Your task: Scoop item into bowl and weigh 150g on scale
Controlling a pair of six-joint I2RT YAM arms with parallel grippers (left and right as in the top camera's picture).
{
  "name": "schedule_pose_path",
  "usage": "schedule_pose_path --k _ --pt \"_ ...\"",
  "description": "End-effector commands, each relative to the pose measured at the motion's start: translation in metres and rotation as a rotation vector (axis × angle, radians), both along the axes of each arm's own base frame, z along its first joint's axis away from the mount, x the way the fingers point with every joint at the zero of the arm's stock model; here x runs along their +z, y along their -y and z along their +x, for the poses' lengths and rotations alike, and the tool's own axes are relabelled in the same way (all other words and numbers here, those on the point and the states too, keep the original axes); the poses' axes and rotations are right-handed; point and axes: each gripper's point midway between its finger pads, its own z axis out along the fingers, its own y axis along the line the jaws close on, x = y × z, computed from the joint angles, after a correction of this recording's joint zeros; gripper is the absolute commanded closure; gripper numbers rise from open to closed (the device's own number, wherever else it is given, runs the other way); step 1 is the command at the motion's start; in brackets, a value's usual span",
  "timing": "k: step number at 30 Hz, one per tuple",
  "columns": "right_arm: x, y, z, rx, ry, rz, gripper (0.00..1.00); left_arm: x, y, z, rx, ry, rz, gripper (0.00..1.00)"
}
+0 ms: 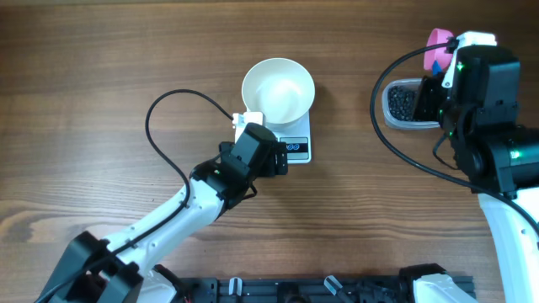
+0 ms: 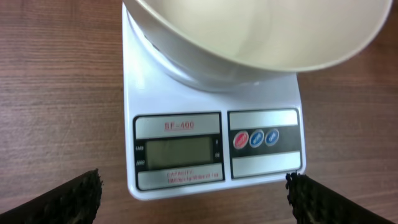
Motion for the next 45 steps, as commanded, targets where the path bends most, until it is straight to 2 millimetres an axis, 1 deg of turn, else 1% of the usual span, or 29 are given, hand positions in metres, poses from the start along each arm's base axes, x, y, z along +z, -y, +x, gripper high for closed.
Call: schedule_pose_path --k 1,5,7,13,20,23,26,28,33,39,45 --pt "0.008 -0.002 0.002 0.005 0.022 0.023 0.96 -0.012 -0.003 0.0 0.024 -0.029 0.004 0.0" --pt "0.008 -0.002 0.002 0.0 0.024 0.029 0.96 -0.015 -0.011 0.006 0.06 -0.005 0.045 0.0" --pt "0.008 -0.002 0.002 0.0 0.024 0.029 0.96 -0.016 -0.011 0.009 0.067 0.007 0.048 0.0" --pt "0.008 -0.002 0.002 0.0 0.024 0.029 0.96 -0.025 -0.01 0.01 0.066 -0.007 0.059 0.0" --pt "0.009 -0.002 0.003 0.0 0.029 0.029 0.96 -0.019 -0.002 0.019 0.067 0.036 0.025 0.0" --pt "0.01 -0.002 0.004 0.001 0.036 0.029 0.96 -0.026 -0.001 0.02 0.06 0.03 0.033 0.0" --pt "0.012 -0.003 0.006 0.001 0.048 0.031 0.96 -0.04 -0.002 0.017 0.056 0.001 0.059 0.0" --pt "0.013 -0.003 0.007 0.001 0.053 0.032 0.96 -0.044 -0.002 0.017 0.055 -0.008 0.066 0.0" --pt "0.014 -0.003 0.007 0.001 0.054 0.032 0.96 -0.043 -0.002 0.018 0.059 -0.001 0.065 0.0" --pt "0.015 -0.003 0.008 0.001 0.061 0.033 0.96 -0.04 -0.01 0.024 0.094 0.035 0.097 0.0" --pt "0.015 -0.003 0.008 0.001 0.061 0.033 0.96 -0.047 -0.001 0.02 0.066 0.031 0.103 0.0"
